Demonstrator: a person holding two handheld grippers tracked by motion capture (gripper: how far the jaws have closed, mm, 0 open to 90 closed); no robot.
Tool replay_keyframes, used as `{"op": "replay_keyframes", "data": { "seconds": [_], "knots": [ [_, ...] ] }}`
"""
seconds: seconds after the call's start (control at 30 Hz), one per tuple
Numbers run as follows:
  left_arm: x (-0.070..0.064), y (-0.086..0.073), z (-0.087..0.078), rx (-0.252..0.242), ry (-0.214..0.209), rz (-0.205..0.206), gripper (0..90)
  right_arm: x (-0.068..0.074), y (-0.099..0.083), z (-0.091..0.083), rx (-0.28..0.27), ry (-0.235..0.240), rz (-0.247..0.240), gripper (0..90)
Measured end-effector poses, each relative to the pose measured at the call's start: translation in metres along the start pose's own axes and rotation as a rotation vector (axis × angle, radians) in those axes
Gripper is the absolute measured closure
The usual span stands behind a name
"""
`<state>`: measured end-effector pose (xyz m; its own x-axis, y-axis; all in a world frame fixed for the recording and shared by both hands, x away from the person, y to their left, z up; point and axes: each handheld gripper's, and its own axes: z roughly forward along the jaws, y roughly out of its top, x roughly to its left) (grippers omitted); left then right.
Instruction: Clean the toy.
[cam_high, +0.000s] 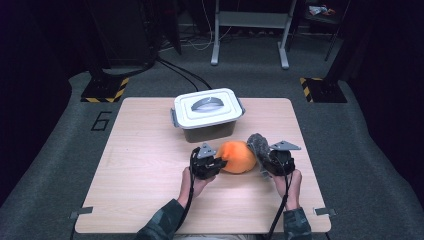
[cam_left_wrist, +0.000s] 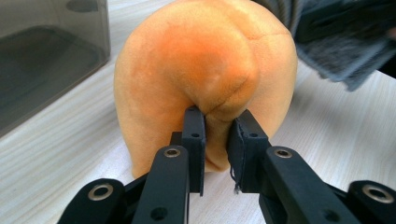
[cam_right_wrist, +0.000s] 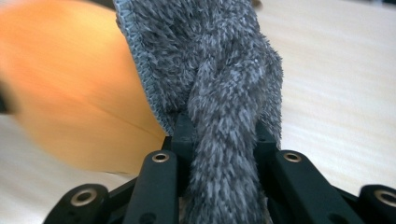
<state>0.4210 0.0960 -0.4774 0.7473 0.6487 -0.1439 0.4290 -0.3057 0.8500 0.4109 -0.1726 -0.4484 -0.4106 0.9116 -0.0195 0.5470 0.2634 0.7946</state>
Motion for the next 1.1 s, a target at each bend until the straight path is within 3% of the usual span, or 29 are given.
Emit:
{"op": "replay_keyframes", "data": {
  "seconds": [0.07, 0.13, 0.33, 0.4, 0.5, 0.57, 0.67, 0.8, 0.9, 1.1],
  "knots": [
    [0.000, 0.000, 0.000, -0.005, 0.007, 0.000, 76.5, 0.009, 0.005, -0.002, 0.006, 0.042, -0.024, 70.8],
    [0.000, 0.000, 0.000, -0.010, 0.007, -0.006, 74.4, 0.016, 0.006, 0.004, 0.024, 0.030, -0.059, 70.9],
    [0.001, -0.003, -0.002, -0.013, 0.011, 0.004, 52.9, 0.014, 0.007, 0.014, 0.018, 0.023, -0.026, 71.0],
    [0.000, -0.005, 0.000, -0.008, 0.017, 0.015, 48.8, 0.013, 0.009, 0.014, 0.021, 0.021, -0.036, 71.0],
    [-0.002, -0.004, 0.003, 0.006, 0.046, 0.067, 46.6, 0.013, 0.010, 0.015, 0.023, 0.020, -0.035, 70.9],
    [-0.005, -0.005, 0.006, 0.003, 0.063, 0.098, 48.5, 0.014, 0.011, 0.017, 0.017, 0.017, -0.036, 71.0],
    [-0.007, -0.009, 0.011, -0.009, 0.087, 0.132, 62.9, 0.013, 0.011, 0.017, 0.020, 0.018, -0.034, 71.0],
    [-0.006, -0.009, 0.010, -0.022, 0.094, 0.132, 77.4, 0.011, 0.010, 0.013, 0.011, 0.010, -0.040, 70.9],
    [-0.007, -0.007, 0.007, -0.023, 0.084, 0.129, 80.7, 0.013, 0.012, 0.006, -0.014, 0.006, -0.044, 70.7],
    [-0.015, 0.003, -0.002, -0.023, 0.057, 0.119, 81.8, 0.033, 0.030, -0.013, -0.081, 0.077, -0.084, 70.4]
  ]
}}
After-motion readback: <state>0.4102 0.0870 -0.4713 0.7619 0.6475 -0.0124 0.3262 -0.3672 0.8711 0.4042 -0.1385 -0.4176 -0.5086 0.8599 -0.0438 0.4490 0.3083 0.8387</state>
